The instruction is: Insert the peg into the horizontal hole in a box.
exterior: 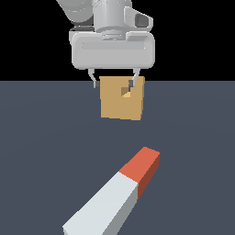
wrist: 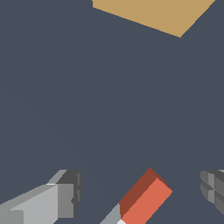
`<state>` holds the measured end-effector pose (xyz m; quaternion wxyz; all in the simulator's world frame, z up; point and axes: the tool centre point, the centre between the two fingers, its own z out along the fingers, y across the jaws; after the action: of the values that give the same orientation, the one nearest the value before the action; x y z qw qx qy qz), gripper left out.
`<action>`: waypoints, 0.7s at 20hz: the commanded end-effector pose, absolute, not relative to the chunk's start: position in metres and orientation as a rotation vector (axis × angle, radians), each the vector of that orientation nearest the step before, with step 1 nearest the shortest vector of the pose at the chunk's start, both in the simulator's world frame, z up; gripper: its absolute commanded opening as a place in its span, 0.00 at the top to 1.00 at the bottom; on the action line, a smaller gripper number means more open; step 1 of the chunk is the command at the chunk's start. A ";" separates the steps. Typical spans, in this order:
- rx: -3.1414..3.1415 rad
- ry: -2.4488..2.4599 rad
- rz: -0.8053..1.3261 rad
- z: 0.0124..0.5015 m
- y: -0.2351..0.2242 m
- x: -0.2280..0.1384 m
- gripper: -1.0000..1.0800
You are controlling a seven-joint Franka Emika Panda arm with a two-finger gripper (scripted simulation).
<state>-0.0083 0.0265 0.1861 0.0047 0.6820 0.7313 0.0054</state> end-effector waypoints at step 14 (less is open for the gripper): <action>2.401 2.013 0.009 0.147 -0.044 0.008 0.04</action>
<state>0.0066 -0.0274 0.1556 0.0044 0.7488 0.6627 0.0039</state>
